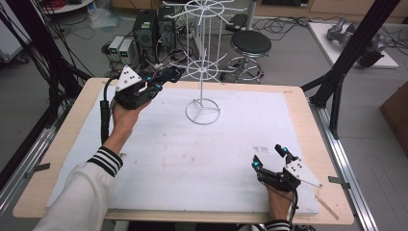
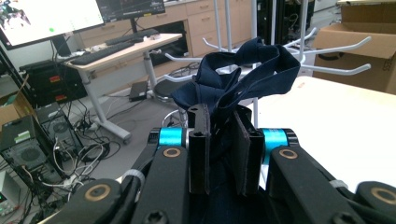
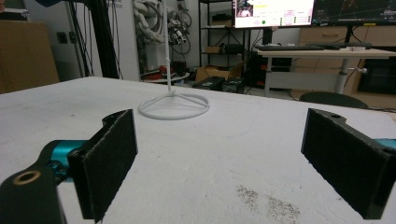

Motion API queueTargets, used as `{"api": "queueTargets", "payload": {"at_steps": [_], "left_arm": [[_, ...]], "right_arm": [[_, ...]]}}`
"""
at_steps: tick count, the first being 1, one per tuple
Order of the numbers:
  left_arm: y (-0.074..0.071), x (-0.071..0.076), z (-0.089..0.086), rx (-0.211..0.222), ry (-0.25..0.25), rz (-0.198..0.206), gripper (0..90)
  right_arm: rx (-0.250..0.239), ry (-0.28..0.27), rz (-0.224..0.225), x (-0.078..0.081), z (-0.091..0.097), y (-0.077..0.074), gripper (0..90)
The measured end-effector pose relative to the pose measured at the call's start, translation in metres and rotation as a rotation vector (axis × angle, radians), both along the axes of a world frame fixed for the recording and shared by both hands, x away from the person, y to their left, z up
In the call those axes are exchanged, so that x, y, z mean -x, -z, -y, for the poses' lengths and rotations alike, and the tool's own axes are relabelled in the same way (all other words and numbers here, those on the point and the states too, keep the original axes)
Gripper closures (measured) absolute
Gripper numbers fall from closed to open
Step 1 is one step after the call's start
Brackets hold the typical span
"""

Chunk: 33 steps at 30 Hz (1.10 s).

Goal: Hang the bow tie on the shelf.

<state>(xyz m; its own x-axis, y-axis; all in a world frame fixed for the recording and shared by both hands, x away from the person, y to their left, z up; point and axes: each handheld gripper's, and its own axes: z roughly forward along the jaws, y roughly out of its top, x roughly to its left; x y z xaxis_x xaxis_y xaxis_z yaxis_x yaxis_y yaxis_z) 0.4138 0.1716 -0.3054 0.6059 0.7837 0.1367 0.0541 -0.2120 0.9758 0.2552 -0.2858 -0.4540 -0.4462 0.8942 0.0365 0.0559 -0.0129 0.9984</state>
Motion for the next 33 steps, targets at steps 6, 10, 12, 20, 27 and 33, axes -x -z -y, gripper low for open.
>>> {"api": "queueTargets", "payload": {"at_steps": [6, 10, 12, 20, 27, 33], "left_arm": [[0.004, -0.003, 0.004, -0.007, -0.004, -0.011, 78.1], [0.005, -0.004, 0.007, -0.013, -0.001, -0.012, 78.1], [0.006, -0.005, 0.009, -0.02, 0.003, -0.018, 78.1], [0.012, -0.007, 0.018, -0.061, 0.01, -0.028, 78.0], [0.013, -0.005, 0.024, -0.074, 0.013, -0.005, 78.0], [0.012, -0.002, 0.028, -0.091, 0.021, -0.007, 77.9]], "right_arm": [[0.0, 0.002, 0.001, 0.0, 0.0, 0.0, 9.7], [-0.001, 0.001, 0.001, 0.0, 0.0, 0.0, 9.7], [0.0, 0.001, 0.002, 0.0, 0.0, 0.0, 9.7], [-0.003, 0.001, 0.001, 0.0, 0.001, 0.0, 9.7], [-0.004, 0.003, 0.006, 0.0, 0.001, 0.0, 9.7], [-0.005, 0.002, 0.007, 0.0, 0.001, 0.0, 9.7]]}}
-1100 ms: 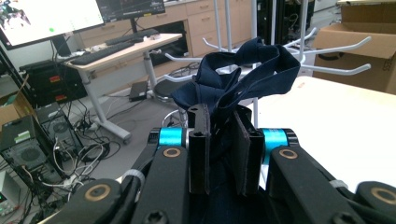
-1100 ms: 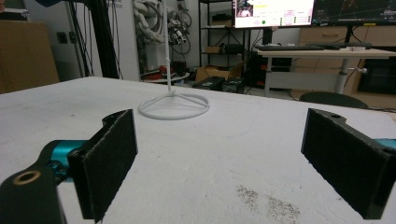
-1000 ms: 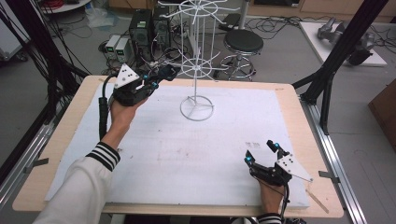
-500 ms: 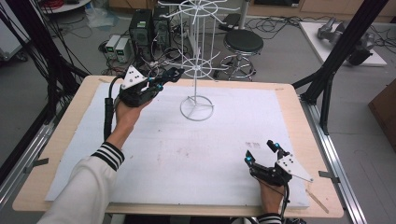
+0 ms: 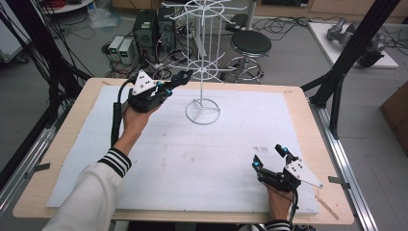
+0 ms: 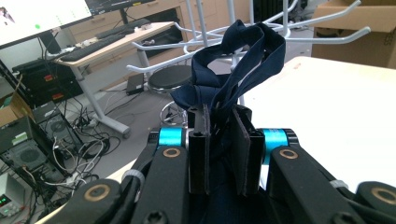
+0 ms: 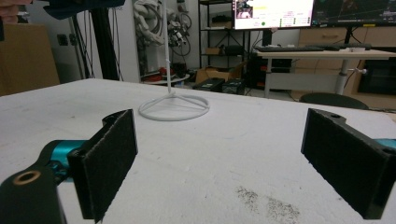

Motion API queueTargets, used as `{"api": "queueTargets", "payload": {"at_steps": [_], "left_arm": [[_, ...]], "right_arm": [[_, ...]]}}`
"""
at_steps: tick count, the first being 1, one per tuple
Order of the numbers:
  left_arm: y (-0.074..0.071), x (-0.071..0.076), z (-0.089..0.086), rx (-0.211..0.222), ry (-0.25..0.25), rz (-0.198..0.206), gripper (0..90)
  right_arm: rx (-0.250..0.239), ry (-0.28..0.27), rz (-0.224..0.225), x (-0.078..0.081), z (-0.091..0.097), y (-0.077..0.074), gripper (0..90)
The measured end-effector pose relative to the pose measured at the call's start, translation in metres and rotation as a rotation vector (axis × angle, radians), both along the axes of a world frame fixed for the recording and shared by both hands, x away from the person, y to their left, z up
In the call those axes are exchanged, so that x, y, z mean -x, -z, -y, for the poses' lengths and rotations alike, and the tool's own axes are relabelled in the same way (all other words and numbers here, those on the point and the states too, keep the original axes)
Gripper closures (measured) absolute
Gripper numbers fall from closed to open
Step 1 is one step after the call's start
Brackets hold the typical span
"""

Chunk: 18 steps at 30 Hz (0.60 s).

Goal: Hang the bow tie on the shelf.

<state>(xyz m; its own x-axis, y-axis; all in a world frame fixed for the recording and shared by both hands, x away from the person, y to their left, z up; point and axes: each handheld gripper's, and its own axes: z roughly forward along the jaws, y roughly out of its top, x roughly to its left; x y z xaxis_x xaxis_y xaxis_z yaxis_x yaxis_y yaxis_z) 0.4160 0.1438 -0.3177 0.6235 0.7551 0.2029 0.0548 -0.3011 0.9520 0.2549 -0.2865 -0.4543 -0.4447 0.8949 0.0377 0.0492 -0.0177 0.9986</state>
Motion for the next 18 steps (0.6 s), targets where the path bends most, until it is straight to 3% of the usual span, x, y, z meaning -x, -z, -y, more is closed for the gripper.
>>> {"api": "queueTargets", "payload": {"at_steps": [9, 18], "left_arm": [[0.009, -0.003, 0.006, -0.048, 0.006, -0.029, 77.8], [0.02, -0.005, 0.012, -0.066, 0.027, -0.07, 76.8]], "right_arm": [[-0.001, 0.0, 0.0, 0.0, 0.0, 0.0, 9.7], [-0.007, -0.004, -0.001, 0.001, 0.001, 0.0, 9.7]]}}
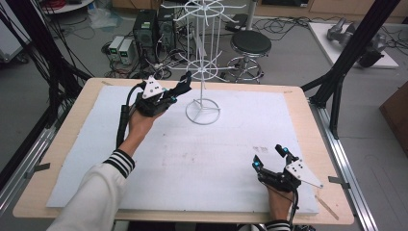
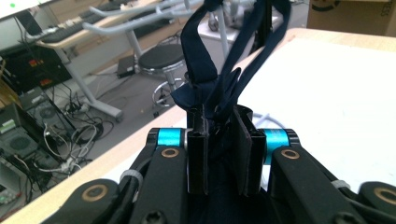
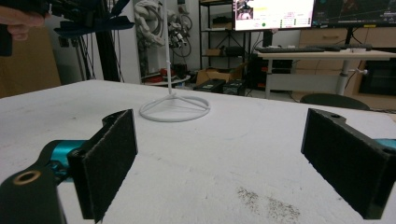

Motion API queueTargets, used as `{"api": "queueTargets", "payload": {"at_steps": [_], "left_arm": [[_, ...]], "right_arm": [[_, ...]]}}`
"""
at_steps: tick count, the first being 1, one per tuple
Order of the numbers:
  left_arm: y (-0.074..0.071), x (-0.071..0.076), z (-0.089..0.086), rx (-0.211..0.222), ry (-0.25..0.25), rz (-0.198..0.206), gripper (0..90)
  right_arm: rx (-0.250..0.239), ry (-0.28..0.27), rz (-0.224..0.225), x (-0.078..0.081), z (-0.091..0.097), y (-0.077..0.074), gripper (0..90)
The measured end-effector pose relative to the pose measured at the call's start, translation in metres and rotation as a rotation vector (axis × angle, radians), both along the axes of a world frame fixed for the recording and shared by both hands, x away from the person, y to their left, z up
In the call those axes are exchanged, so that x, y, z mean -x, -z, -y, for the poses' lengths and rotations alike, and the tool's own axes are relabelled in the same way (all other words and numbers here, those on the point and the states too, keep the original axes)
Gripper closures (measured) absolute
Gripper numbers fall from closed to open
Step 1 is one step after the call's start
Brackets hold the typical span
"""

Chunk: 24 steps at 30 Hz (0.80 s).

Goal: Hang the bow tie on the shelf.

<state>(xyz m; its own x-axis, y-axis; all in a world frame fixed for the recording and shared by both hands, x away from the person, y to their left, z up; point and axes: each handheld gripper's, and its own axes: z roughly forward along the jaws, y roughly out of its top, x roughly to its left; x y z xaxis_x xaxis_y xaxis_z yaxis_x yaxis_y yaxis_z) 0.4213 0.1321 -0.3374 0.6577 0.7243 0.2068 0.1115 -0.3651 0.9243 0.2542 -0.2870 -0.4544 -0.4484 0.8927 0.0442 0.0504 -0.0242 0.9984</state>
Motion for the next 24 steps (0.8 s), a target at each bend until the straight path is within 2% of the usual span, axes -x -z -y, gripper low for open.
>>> {"api": "queueTargets", "payload": {"at_steps": [4, 9, 10, 12, 13, 14, 15, 16, 18, 20, 21, 24], "left_arm": [[0.004, -0.002, -0.001, 0.014, 0.015, -0.032, 76.0], [0.008, -0.006, -0.001, 0.05, 0.041, -0.069, 69.3], [0.008, -0.006, -0.001, 0.056, 0.037, -0.077, 64.8], [0.01, -0.008, 0.0, 0.092, 0.036, -0.105, 45.5], [0.01, -0.008, -0.001, 0.098, 0.041, -0.11, 40.0], [0.011, -0.007, -0.002, 0.098, 0.046, -0.106, 30.3], [0.011, -0.007, -0.002, 0.098, 0.046, -0.106, 26.5], [0.012, -0.006, -0.003, 0.122, 0.048, -0.104, 26.5], [0.014, -0.004, -0.007, 0.144, 0.069, -0.111, 18.2], [0.019, 0.003, -0.016, 0.177, 0.103, -0.107, 18.0], [0.019, 0.003, -0.016, 0.177, 0.103, -0.107, 17.4], [0.026, 0.015, -0.031, 0.217, 0.115, -0.083, 17.1]], "right_arm": [[0.007, -0.002, 0.007, 0.0, 0.0, 0.0, 9.7], [0.007, -0.001, 0.007, 0.0, 0.0, 0.0, 9.7], [0.01, -0.001, 0.008, 0.0, 0.0, 0.0, 9.7], [0.004, 0.0, 0.001, 0.0, -0.001, 0.0, 9.7], [0.01, 0.001, 0.01, 0.0, 0.0, 0.0, 9.7], [0.004, -0.001, 0.003, 0.0, -0.001, 0.0, 9.7], [0.004, -0.001, 0.003, 0.0, -0.001, 0.0, 9.7], [0.009, 0.001, 0.01, 0.0, 0.0, 0.0, 9.7], [0.012, 0.003, 0.011, 0.0, 0.0, 0.0, 9.7], [0.008, 0.002, 0.008, 0.001, -0.001, 0.0, 9.7], [0.008, 0.002, 0.008, 0.001, -0.001, 0.0, 9.7], [0.011, 0.004, 0.011, 0.001, -0.001, 0.0, 9.7]]}}
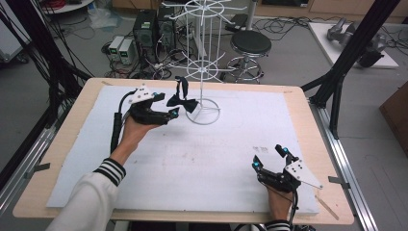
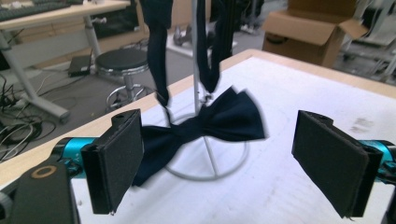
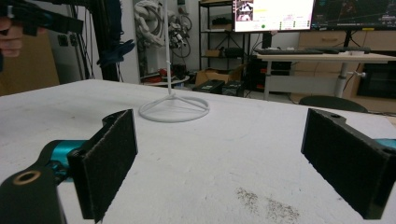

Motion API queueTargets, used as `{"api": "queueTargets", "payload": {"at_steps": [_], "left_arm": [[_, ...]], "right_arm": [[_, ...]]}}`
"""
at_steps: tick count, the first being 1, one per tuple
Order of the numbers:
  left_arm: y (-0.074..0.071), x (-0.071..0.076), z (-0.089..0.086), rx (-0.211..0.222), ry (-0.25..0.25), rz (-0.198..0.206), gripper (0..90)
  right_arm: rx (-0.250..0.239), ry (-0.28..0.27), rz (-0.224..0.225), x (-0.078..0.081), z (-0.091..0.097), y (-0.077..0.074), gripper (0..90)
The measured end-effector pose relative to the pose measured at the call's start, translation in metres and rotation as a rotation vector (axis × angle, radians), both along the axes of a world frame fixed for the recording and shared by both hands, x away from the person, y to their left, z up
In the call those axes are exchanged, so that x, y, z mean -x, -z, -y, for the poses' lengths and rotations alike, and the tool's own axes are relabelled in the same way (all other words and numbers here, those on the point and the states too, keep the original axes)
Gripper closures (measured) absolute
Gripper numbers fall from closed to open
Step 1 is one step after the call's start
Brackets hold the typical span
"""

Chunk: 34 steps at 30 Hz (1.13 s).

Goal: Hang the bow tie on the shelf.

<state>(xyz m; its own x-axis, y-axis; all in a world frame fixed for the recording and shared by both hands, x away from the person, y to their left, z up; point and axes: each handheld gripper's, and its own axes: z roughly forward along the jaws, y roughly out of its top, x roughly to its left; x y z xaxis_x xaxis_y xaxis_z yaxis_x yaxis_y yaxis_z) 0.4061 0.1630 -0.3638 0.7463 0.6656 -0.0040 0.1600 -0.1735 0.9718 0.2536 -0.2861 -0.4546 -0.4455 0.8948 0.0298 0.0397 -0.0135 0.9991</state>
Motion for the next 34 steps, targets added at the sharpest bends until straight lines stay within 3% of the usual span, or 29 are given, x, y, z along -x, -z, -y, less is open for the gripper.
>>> {"api": "queueTargets", "payload": {"at_steps": [3, 6, 12, 13, 21, 23, 25, 27, 31, 34], "left_arm": [[0.009, 0.013, -0.018, 0.04, -0.006, 0.009, 15.8], [0.019, 0.029, -0.038, 0.055, -0.013, 0.043, 15.8], [0.055, 0.076, -0.084, 0.099, -0.061, 0.114, 15.2], [0.055, 0.076, -0.084, 0.099, -0.061, 0.114, 15.1], [0.083, 0.123, -0.119, 0.153, -0.139, 0.165, 15.1], [0.09, 0.13, -0.122, 0.169, -0.147, 0.169, 15.1], [0.091, 0.135, -0.124, 0.192, -0.179, 0.213, 15.7], [0.091, 0.135, -0.125, 0.2, -0.186, 0.197, 15.6], [0.091, 0.135, -0.123, 0.18, -0.192, 0.202, 15.6], [0.091, 0.135, -0.124, 0.19, -0.195, 0.198, 15.6]], "right_arm": [[0.002, 0.0, 0.002, 0.0, 0.0, 0.0, 9.7], [0.001, 0.0, -0.001, 0.0, 0.0, 0.0, 9.7], [-0.001, 0.002, -0.005, 0.0, -0.001, 0.0, 9.7], [-0.001, 0.002, -0.005, 0.0, -0.001, 0.0, 9.7], [0.003, 0.004, -0.004, 0.0, -0.001, 0.0, 9.7], [0.001, 0.003, -0.005, 0.0, -0.001, 0.0, 9.7], [0.004, 0.004, -0.003, 0.0, -0.001, 0.0, 9.7], [0.005, 0.006, -0.004, 0.0, -0.001, 0.0, 9.7], [0.009, 0.007, 0.005, 0.0, 0.0, 0.0, 9.7], [0.008, 0.006, 0.006, 0.0, 0.0, 0.0, 9.7]]}}
